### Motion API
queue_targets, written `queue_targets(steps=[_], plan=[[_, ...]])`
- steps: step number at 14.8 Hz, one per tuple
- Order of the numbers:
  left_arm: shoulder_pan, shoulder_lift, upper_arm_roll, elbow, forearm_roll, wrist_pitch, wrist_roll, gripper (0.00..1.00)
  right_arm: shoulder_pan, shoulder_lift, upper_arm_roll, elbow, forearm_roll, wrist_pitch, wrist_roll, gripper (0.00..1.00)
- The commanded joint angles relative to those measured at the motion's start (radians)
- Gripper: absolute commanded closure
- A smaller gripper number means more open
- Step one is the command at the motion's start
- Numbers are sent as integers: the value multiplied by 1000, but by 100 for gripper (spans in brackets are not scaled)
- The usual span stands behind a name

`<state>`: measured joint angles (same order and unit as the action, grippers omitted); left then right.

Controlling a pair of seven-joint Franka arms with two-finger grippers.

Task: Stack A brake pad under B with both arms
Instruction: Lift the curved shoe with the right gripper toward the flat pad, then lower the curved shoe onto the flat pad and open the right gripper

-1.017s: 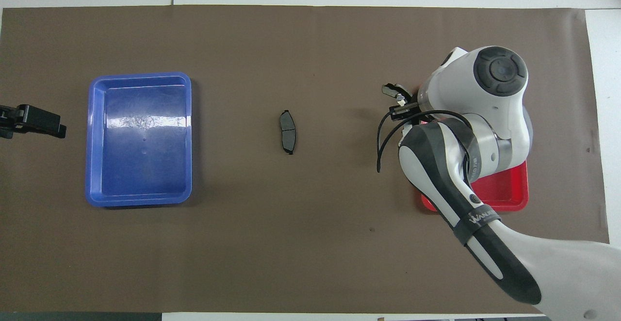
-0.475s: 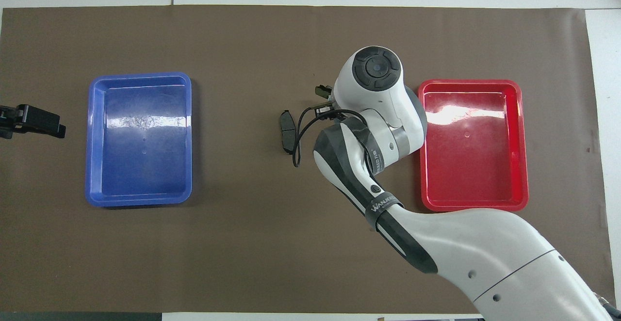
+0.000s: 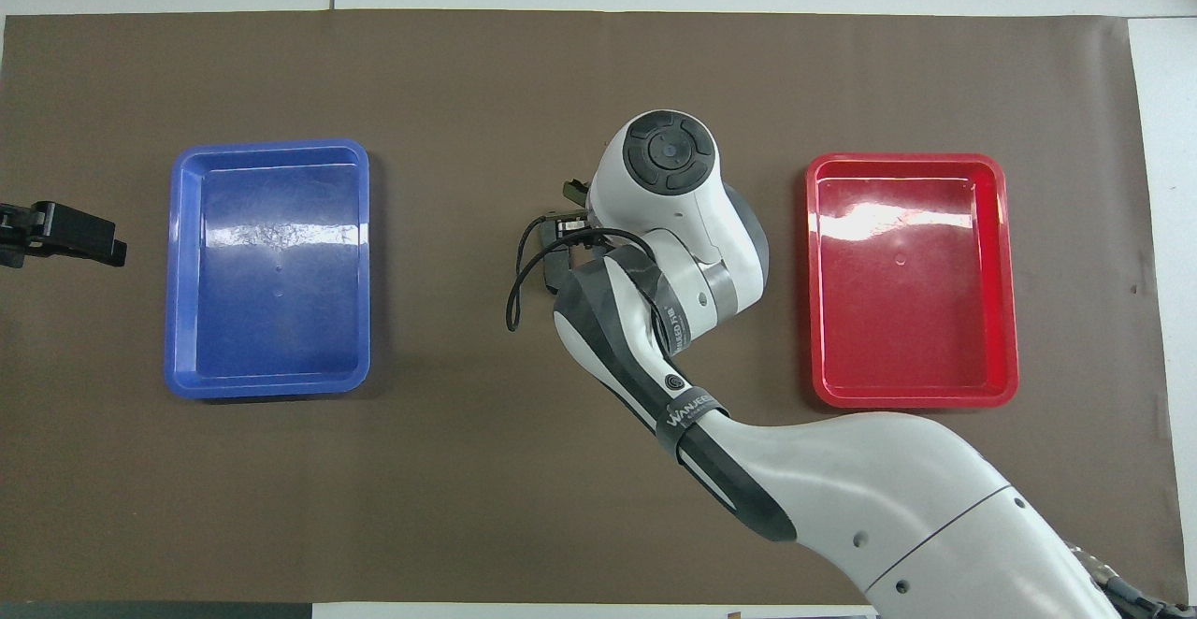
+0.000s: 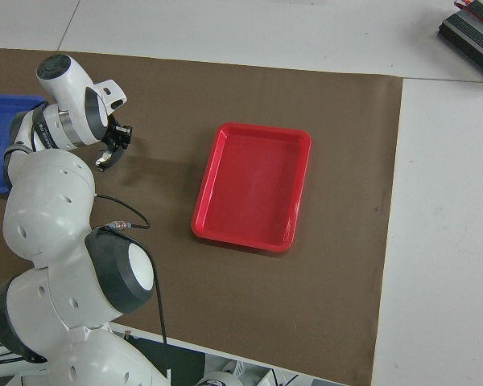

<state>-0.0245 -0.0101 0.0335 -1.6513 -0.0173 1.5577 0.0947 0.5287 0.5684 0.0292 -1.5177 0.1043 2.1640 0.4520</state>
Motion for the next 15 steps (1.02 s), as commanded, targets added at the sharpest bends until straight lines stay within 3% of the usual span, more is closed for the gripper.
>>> queue_targets(steps=[1, 15], plan=[[12, -2, -9, 5, 7, -13, 10, 1, 8, 84, -2, 128, 11, -18, 28, 100], [12, -2, -9, 5, 7, -13, 10, 1, 51, 143, -3, 137, -35, 36, 28, 100]])
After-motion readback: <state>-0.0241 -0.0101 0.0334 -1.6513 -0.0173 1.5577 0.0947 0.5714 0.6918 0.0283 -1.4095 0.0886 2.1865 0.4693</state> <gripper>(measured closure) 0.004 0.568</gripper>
